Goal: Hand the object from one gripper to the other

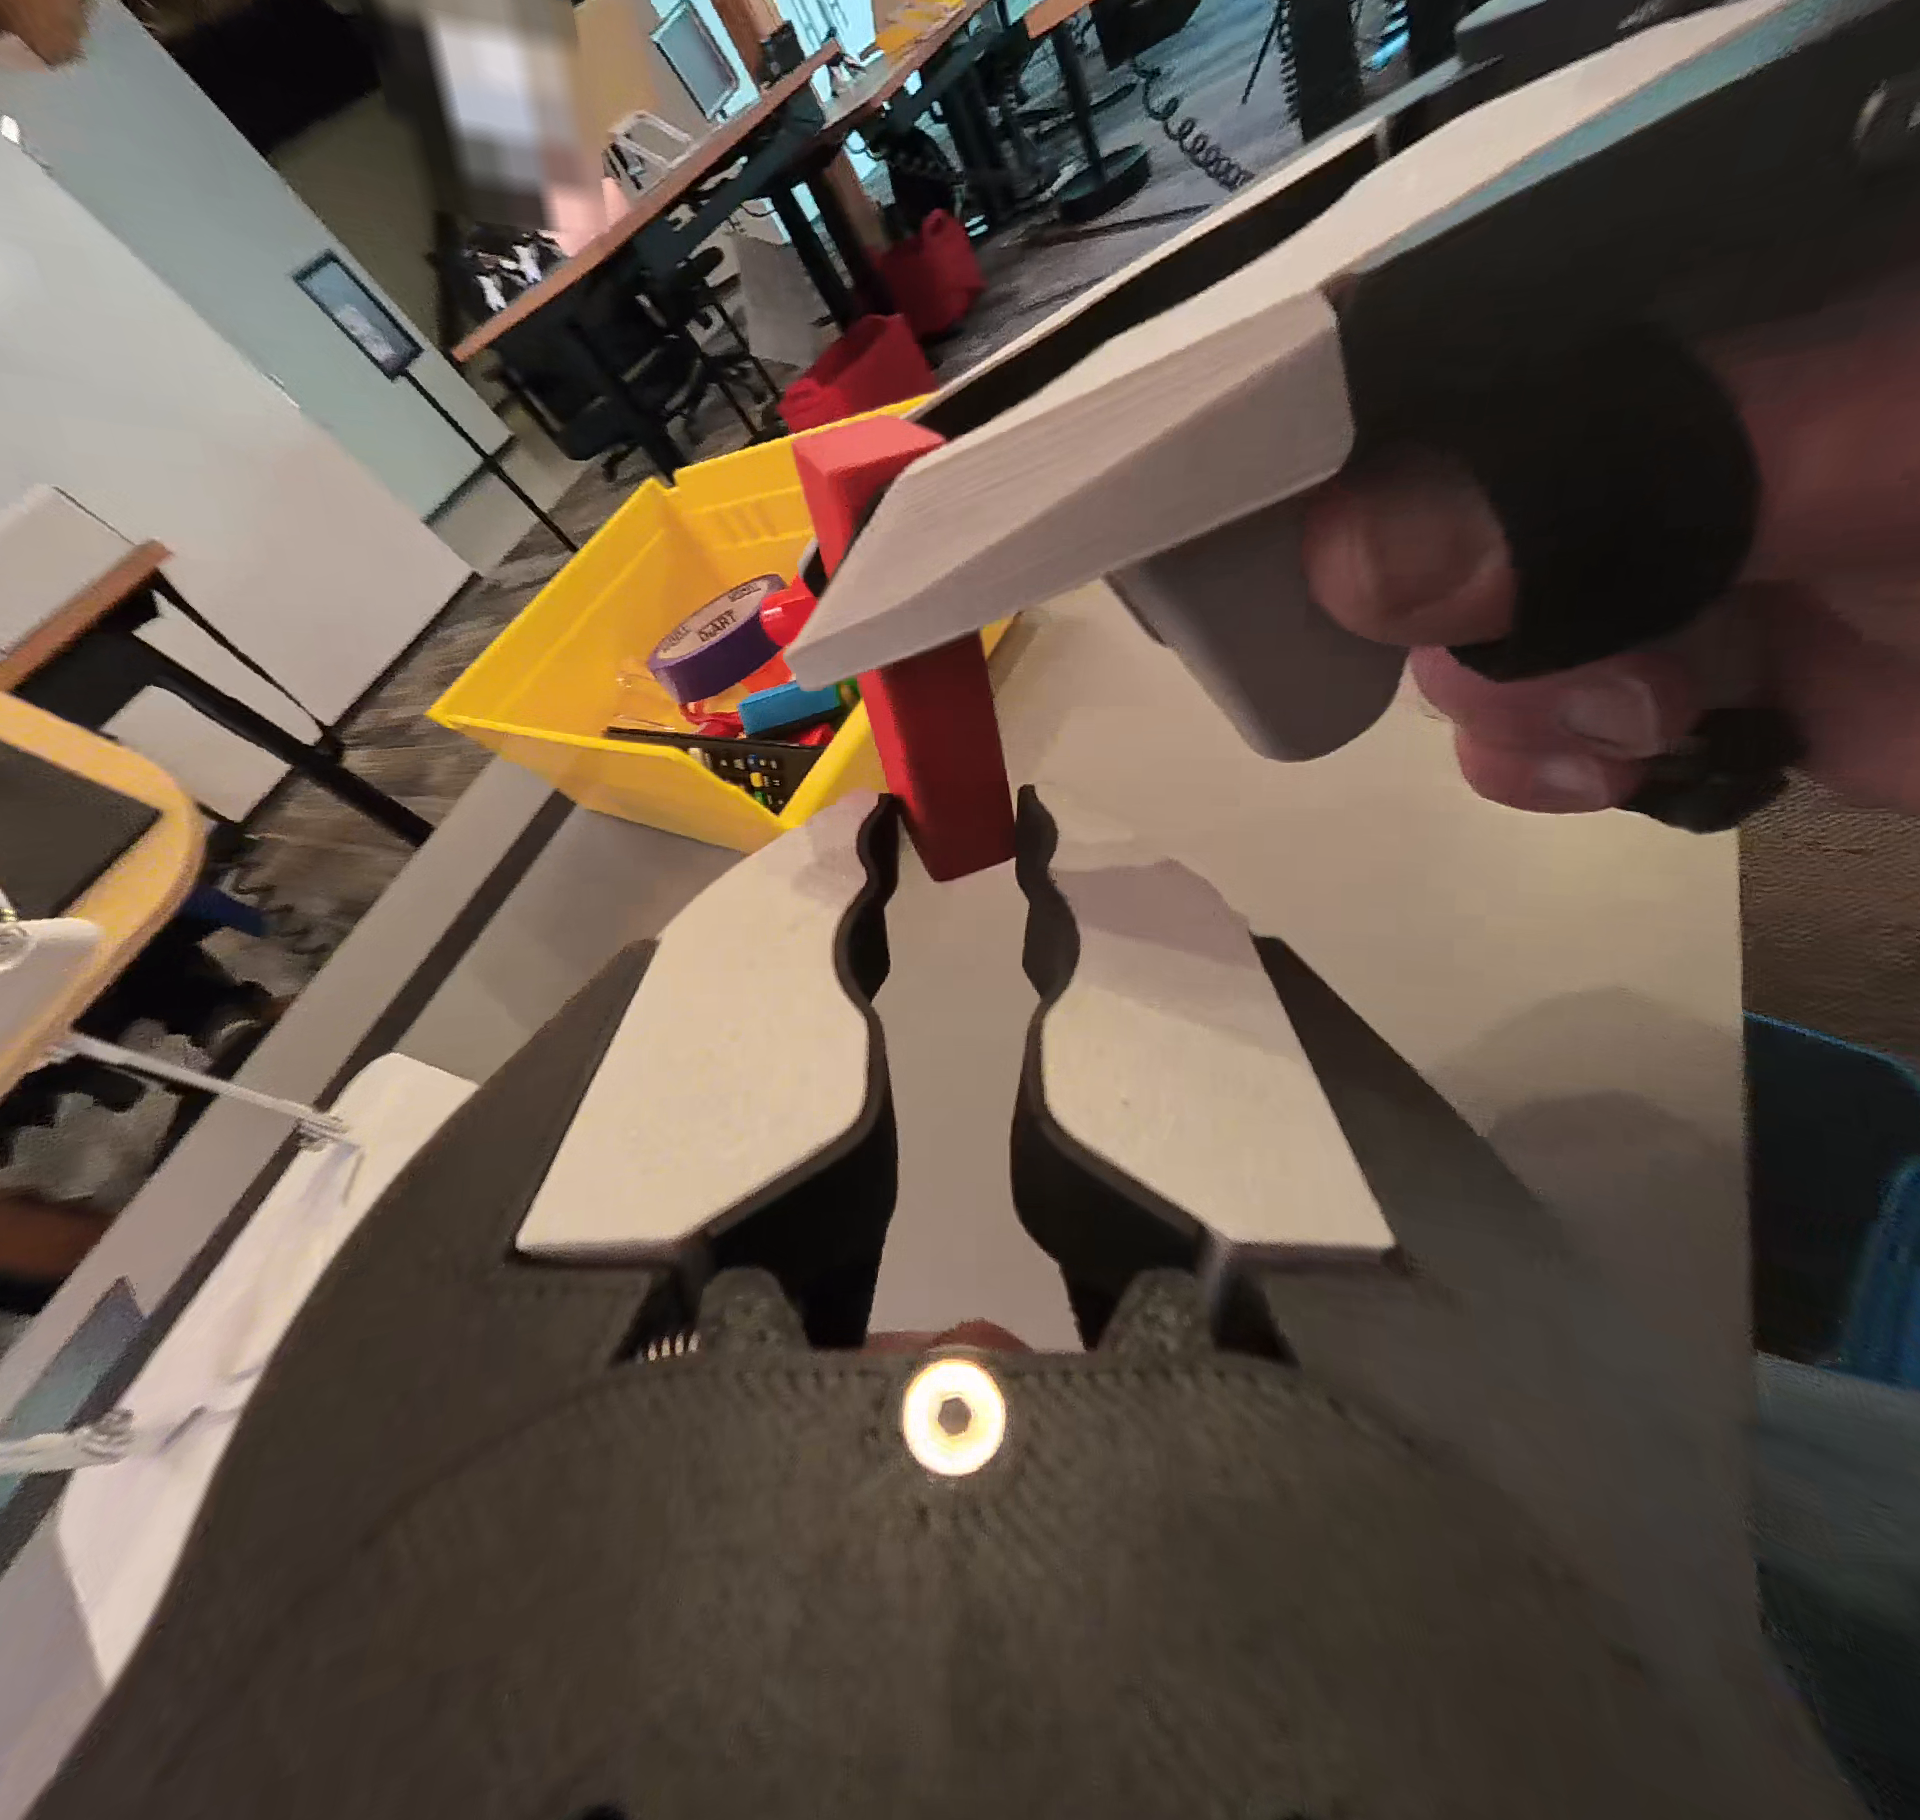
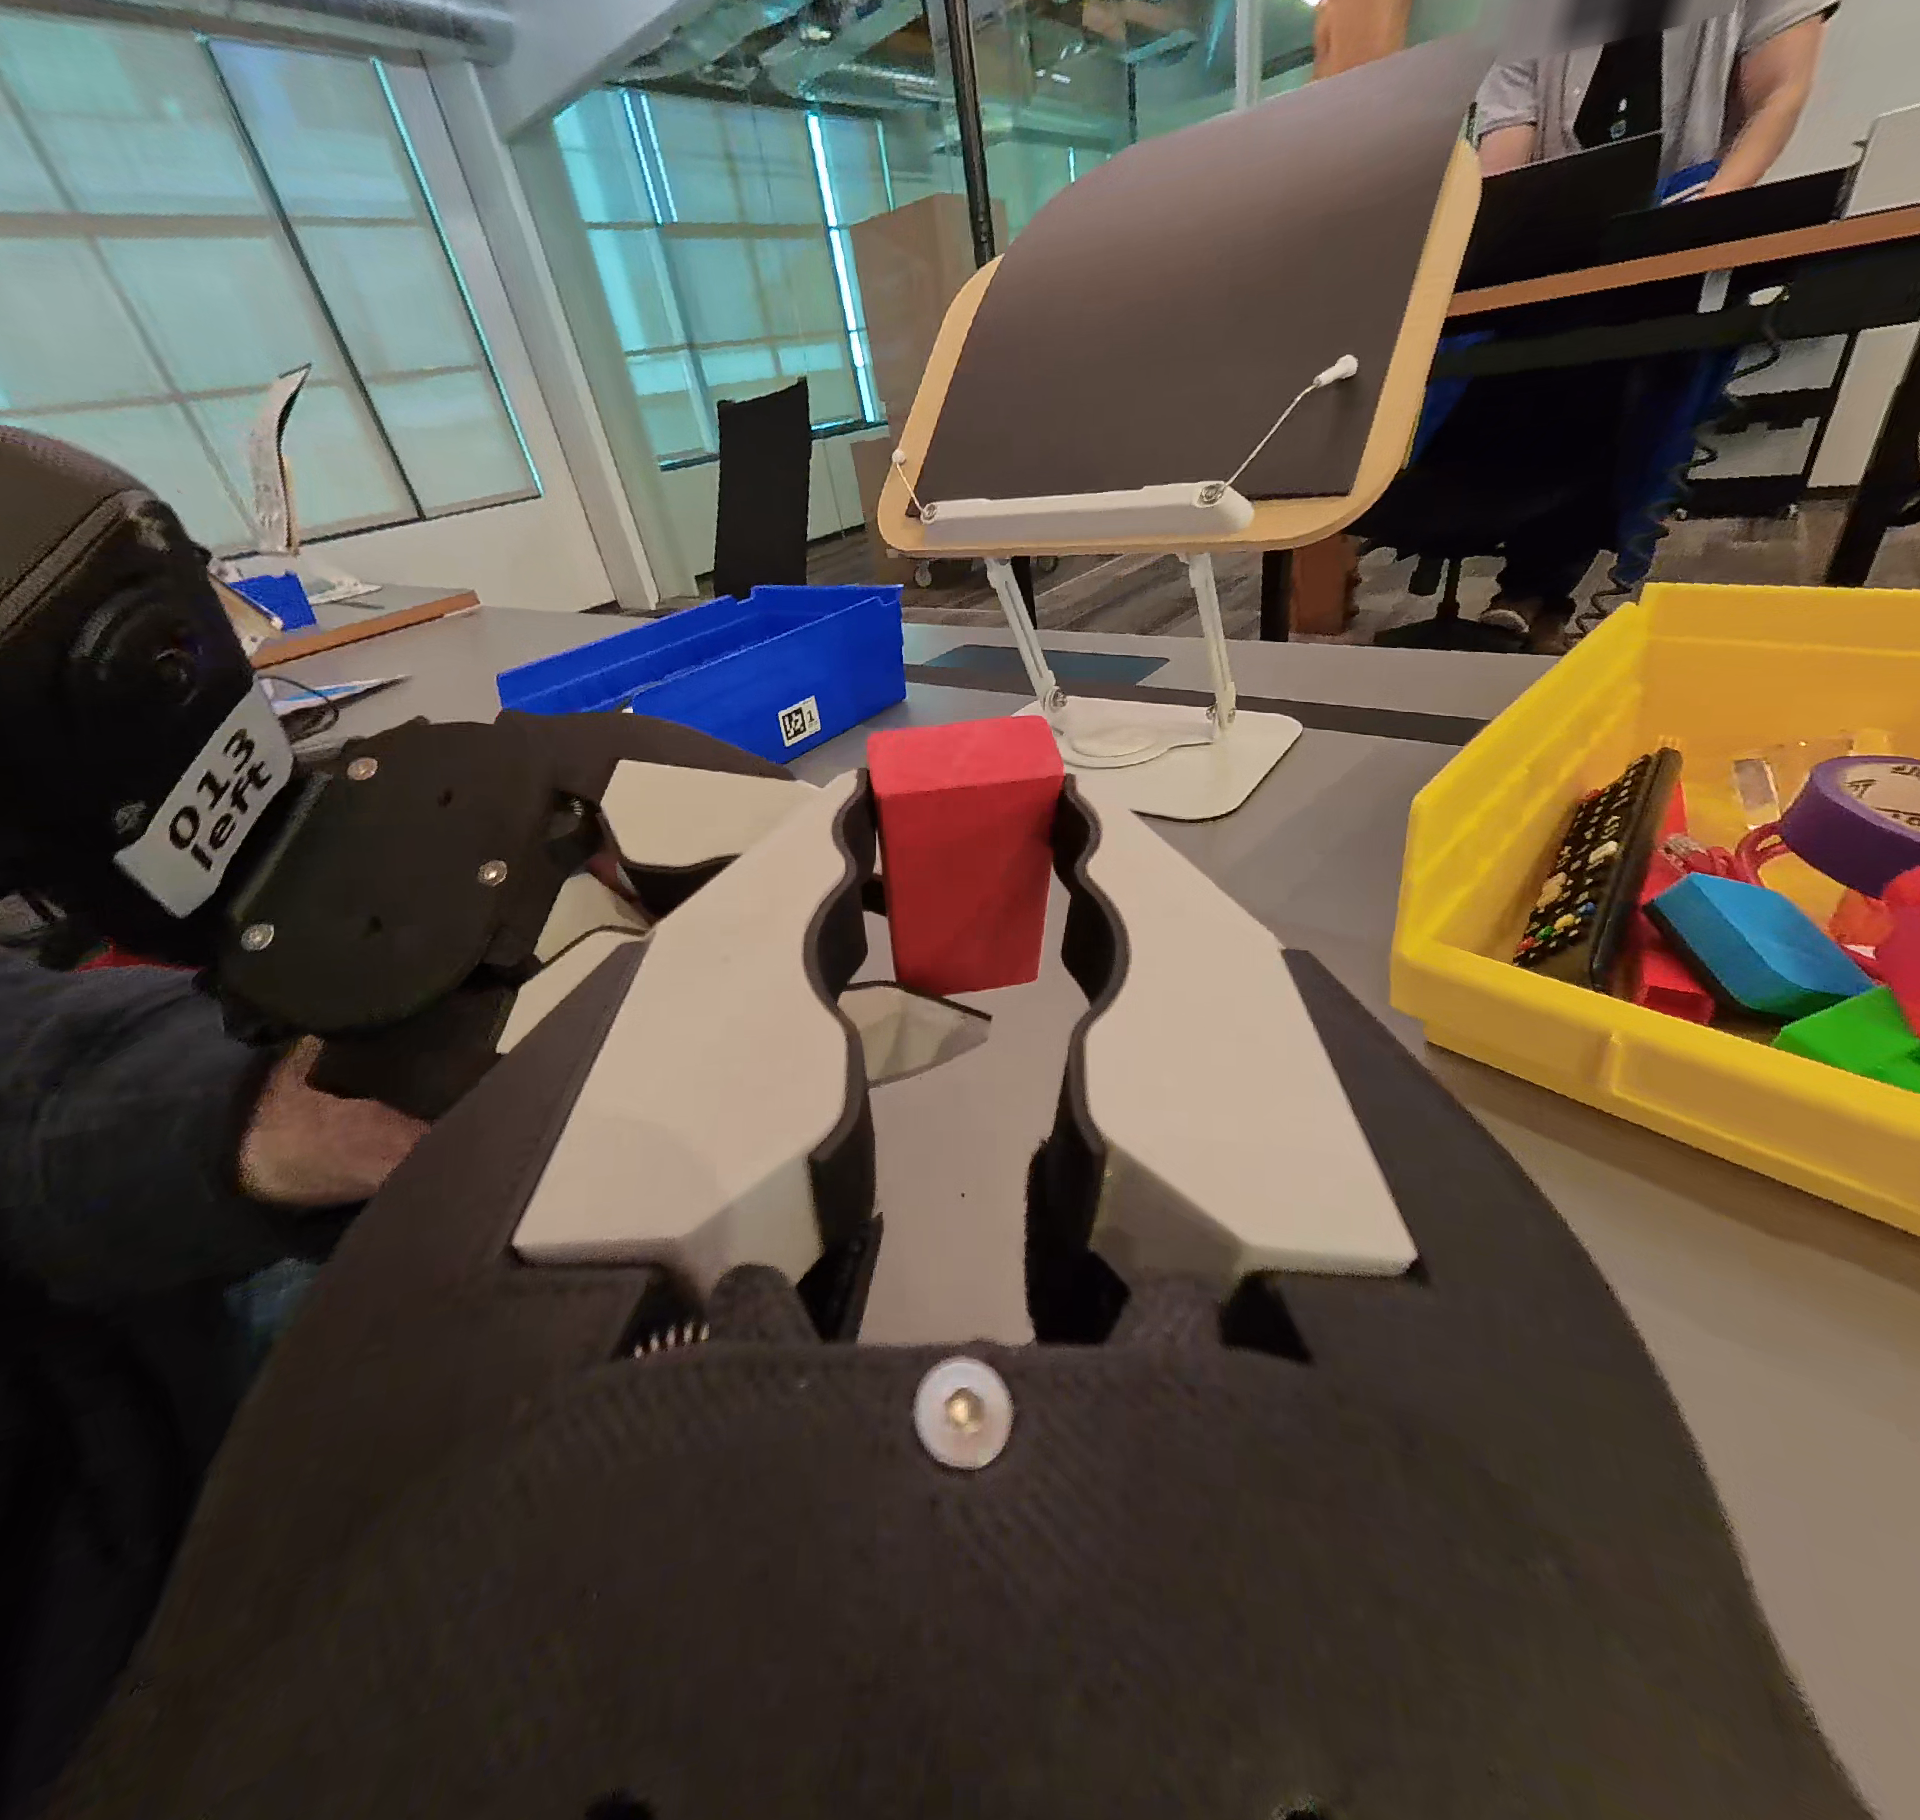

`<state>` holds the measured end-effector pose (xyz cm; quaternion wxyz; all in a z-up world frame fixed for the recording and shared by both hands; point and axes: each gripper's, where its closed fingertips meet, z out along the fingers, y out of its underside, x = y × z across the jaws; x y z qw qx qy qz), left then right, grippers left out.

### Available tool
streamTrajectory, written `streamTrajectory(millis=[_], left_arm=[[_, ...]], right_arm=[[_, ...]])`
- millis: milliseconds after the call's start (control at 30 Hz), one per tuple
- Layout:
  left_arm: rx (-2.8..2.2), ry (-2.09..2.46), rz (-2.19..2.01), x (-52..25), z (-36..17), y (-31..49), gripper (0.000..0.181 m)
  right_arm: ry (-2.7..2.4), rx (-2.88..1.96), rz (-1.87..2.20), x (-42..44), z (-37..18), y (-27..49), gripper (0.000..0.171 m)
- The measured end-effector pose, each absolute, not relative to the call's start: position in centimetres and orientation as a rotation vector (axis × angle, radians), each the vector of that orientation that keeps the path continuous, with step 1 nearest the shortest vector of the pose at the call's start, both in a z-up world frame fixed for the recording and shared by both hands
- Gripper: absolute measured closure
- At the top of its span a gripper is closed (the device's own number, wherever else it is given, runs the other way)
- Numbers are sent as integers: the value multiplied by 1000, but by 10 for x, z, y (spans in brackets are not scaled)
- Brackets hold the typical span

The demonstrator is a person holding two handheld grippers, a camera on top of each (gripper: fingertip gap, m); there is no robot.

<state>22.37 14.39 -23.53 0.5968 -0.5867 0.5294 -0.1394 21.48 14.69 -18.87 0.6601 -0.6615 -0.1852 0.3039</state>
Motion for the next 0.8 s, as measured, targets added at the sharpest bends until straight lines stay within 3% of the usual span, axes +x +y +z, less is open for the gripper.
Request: streamTrajectory(millis=[167,267,467,800], left_arm=[[-1379,1255,-409,223,-239,142,163],[-1416,1313,-640,224,-238,133,163],[-1386,1463,-1181,220,-227,95,163],[-1036,1901,-1854,187,-206,6,164]], right_arm=[[-493,-1467,754,211,-188,140,138],[-590,-1432,869,207,-182,133,127],[-862,-1317,1099,198,-165,97,121],[-1328,-1009,1720,186,-164,14,139]])
